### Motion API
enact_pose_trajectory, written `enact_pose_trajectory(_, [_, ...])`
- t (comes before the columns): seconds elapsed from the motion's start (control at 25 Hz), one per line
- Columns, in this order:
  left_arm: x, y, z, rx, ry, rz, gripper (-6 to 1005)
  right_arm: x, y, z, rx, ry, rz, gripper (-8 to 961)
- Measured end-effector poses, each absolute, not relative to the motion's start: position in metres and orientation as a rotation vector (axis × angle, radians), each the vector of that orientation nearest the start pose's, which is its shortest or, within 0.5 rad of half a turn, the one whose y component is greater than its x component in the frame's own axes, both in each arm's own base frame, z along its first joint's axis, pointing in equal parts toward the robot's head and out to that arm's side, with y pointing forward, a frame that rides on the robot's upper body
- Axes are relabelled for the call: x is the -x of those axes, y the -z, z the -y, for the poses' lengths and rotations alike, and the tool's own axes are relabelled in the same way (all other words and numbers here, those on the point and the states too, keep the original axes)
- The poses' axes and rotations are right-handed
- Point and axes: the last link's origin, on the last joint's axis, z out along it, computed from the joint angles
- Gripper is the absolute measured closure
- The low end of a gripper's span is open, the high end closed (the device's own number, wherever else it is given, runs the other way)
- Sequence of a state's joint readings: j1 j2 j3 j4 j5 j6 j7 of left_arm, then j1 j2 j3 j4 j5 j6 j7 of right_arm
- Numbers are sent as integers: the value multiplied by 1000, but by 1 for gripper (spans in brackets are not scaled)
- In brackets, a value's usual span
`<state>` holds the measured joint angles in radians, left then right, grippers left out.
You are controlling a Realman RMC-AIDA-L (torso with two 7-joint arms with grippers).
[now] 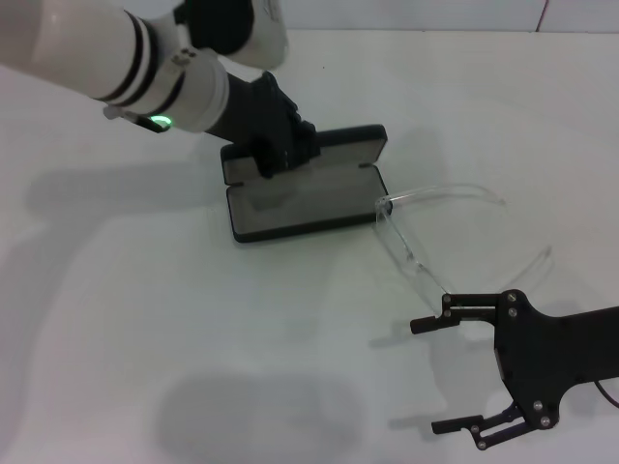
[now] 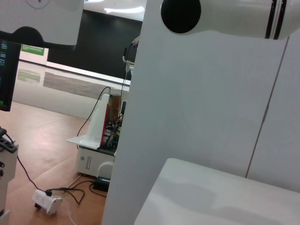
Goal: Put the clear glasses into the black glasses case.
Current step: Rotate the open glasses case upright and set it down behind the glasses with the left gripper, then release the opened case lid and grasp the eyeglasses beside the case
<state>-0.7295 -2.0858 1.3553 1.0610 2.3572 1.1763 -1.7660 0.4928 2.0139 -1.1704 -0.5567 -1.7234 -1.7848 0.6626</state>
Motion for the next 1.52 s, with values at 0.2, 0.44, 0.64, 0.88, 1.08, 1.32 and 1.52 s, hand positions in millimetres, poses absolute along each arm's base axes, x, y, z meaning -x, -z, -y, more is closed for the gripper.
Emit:
enact_pose_trajectory(0.2, [148,45,-398,2809,-261,-117,788,-239,29,-272,2972,-853,528,127])
enact_pose_trajectory(0.44, [147,55,-391,2834,-299,-138,734,-240,29,-275,2965,-829,521,128])
enact_pose_trajectory(0.64, [142,55,-389,2849,-308,-116,665,-240,28,-276,2963,-824,524,128])
enact_pose_trajectory(0.88, [124,43,-380,2848,-179,-163,535,-239,27,-279,2958,-811,490,131])
enact_pose_trajectory(1.08, [116,29,-369,2875,164,-69,427,-238,27,-285,2953,-791,432,133])
enact_pose_trajectory(1.32, [151,-1,-350,2790,765,106,379,-225,12,-299,2975,-780,240,136])
enact_pose_trajectory(1.52, [190,2,-343,2663,964,263,376,-199,-13,-317,3045,-642,-22,138])
